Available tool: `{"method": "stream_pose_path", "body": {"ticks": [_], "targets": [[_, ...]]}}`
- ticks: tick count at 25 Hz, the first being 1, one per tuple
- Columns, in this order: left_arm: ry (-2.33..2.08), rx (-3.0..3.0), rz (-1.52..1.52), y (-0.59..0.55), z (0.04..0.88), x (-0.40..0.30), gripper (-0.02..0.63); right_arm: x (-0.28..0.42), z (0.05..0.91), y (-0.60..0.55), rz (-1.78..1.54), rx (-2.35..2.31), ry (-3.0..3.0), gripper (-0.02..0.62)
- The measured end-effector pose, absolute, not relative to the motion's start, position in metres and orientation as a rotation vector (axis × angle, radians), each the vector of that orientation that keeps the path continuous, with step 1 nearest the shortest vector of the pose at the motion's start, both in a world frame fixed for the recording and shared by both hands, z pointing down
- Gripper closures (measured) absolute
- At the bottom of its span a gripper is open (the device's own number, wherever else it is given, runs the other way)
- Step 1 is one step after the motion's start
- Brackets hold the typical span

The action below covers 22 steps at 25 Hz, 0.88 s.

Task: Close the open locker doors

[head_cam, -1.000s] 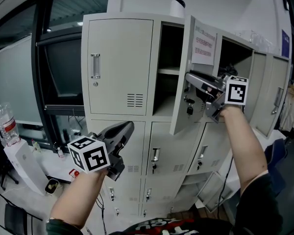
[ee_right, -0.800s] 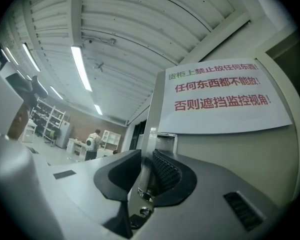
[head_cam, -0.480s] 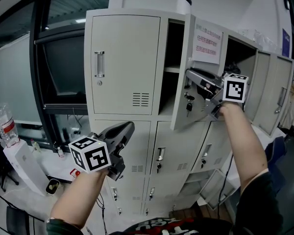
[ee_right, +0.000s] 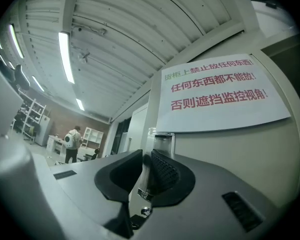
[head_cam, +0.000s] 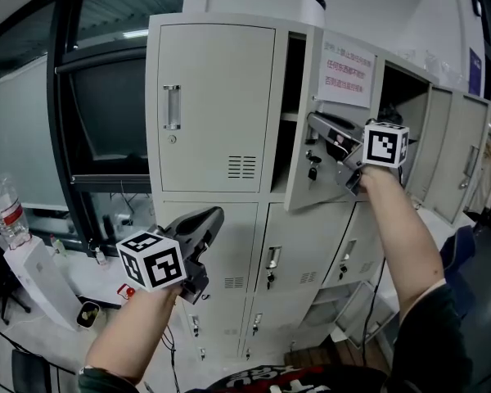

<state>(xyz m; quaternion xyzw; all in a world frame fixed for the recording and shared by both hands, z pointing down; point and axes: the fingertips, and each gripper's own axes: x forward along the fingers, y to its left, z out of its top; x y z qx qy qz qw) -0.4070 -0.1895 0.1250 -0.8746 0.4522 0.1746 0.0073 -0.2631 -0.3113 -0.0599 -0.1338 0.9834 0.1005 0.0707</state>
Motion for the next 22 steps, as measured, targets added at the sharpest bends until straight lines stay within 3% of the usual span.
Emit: {"method": "stream_pose_path", "body": {"ticks": [22], "targets": [[1.458, -2.744, 0.545, -0.179, 0.143, -0.46, 0.603, -0.295, -0.059, -0.361, 0.257, -0.755, 2.905, 0.529]]}}
